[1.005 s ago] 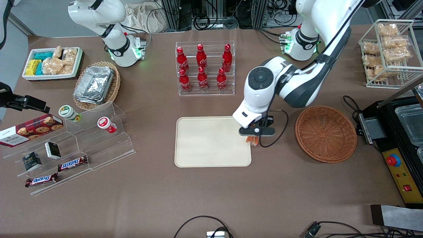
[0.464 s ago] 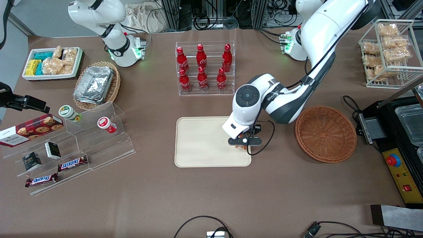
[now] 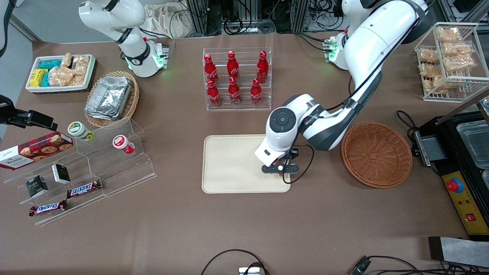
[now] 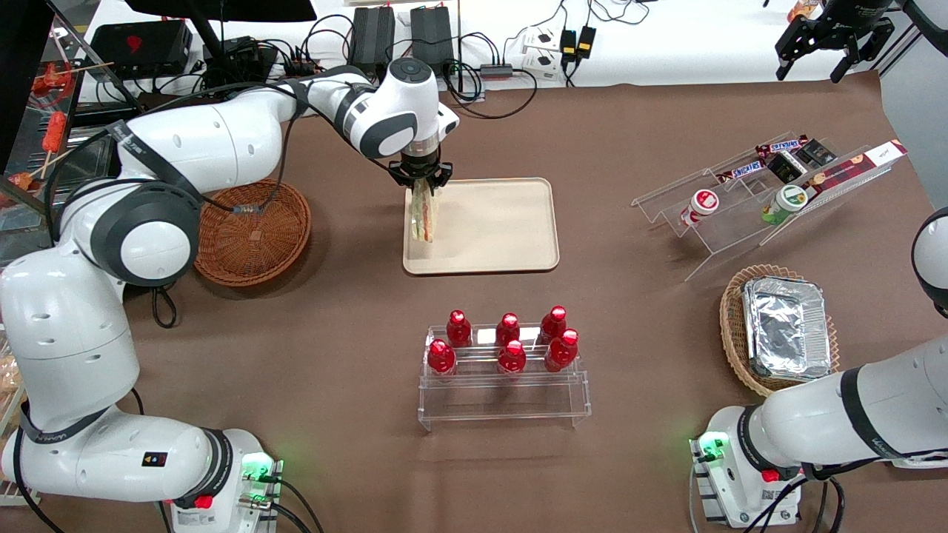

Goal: Place sandwich from basket to tray
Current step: 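Carry the sandwich over the cream tray and lower it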

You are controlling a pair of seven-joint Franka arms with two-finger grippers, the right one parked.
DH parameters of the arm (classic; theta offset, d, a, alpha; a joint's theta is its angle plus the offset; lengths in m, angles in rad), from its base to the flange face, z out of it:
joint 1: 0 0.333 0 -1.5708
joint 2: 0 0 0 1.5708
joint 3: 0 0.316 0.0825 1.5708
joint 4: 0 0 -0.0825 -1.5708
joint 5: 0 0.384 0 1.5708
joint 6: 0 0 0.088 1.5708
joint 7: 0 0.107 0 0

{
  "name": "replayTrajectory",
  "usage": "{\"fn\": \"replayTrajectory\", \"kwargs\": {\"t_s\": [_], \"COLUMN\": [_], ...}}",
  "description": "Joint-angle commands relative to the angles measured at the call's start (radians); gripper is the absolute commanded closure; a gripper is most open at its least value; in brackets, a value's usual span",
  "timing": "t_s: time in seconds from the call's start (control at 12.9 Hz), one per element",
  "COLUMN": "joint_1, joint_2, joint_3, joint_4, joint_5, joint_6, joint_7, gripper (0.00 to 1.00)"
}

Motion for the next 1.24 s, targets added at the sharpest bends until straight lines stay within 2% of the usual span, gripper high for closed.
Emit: {"fn": "replayTrajectory", "kwargs": {"t_s": [0.0,0.46,0.62,0.77,1.16], "joint_1": [-0.031,-0.067,-0.068,-0.067,-0.067], "joint_2": [0.057,0.097,0.103,0.105,0.102], "joint_3": [0.007,0.021,0.021,0.021,0.027], "joint_4": [0.058,0.058,0.058,0.058,0.062], "joint_5": [0.049,0.094,0.1,0.1,0.097], "joint_6": [-0.019,-0.003,-0.003,-0.003,-0.003], "joint_7": [-0.043,-0.084,-0.091,-0.092,-0.137], "gripper": [0.58,0.57,0.5,0.36,0.25]}}
